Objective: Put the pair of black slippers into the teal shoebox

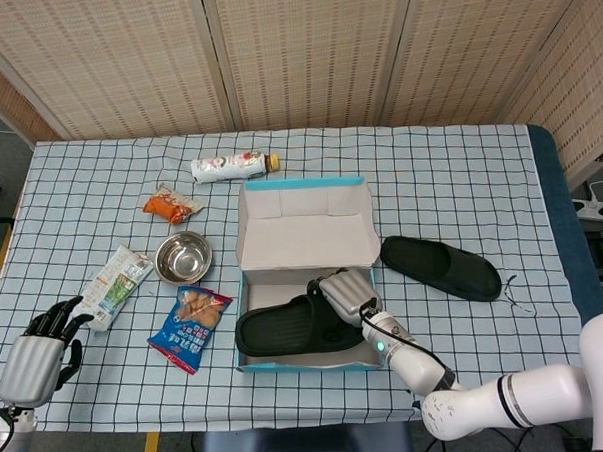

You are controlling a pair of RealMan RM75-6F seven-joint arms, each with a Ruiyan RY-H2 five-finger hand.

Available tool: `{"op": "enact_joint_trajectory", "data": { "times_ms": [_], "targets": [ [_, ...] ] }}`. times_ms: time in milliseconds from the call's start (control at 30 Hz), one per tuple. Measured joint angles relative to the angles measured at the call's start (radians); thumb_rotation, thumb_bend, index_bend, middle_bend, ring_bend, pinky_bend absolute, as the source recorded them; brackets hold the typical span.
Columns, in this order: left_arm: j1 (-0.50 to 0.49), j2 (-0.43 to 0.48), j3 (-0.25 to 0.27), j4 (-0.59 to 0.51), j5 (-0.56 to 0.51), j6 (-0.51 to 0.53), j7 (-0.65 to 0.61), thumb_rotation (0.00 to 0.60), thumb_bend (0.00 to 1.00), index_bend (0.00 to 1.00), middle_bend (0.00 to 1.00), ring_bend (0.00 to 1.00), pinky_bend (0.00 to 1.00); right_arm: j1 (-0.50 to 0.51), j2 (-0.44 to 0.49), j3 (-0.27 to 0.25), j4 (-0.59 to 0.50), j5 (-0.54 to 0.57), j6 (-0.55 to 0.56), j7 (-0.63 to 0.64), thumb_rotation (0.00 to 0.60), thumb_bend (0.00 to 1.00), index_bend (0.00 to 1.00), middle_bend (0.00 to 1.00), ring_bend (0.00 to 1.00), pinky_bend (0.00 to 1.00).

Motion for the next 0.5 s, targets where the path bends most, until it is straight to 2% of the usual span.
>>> {"op": "enact_joint_trajectory", "data": {
  "times_ms": [500],
  "targets": [
    [-0.001,-0.001,0.0,0.003,-0.003,-0.005,0.006,0.6,0.67,0.3,0.14,0.15,0.3,-0.027,-0.057,-0.06,0.122,-0.012,-0.037,0.011,0.6,0.0,0.54,0.55,0.37,0.24]
  ]
}}
